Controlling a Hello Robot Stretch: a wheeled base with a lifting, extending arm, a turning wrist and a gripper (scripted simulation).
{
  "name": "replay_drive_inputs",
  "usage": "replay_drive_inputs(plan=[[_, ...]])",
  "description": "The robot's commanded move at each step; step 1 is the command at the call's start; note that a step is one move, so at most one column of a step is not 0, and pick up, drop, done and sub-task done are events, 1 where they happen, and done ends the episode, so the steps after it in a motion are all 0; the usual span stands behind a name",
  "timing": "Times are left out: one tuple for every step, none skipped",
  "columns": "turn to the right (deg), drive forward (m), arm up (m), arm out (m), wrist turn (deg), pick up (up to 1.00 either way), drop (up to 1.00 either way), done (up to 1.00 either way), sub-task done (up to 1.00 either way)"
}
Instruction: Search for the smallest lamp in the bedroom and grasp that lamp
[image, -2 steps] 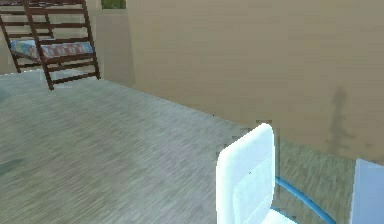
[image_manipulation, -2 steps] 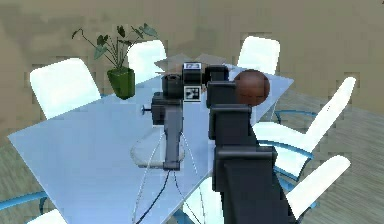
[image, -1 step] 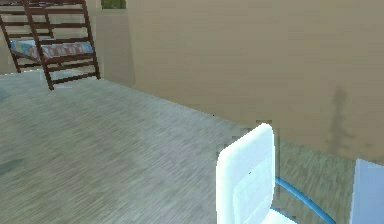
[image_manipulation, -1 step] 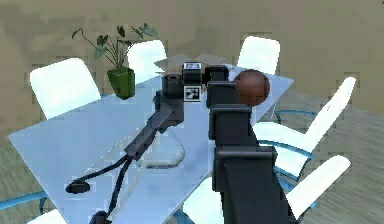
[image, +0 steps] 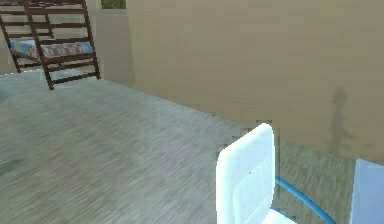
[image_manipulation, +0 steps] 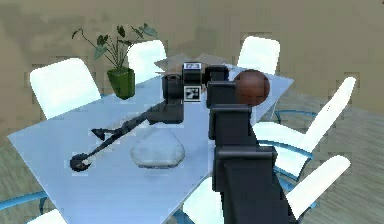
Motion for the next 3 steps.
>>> replay_drive_inputs(plan=[[0.0,0.00,0.00,0.00,45.0,0.00,0.00,0.00,0.00],[0.0,0.00,0.00,0.00,24.0,0.00,0.00,0.00,0.00],[0.0,0.00,-0.24,0.00,0.0,0.00,0.00,0.00,0.00]])
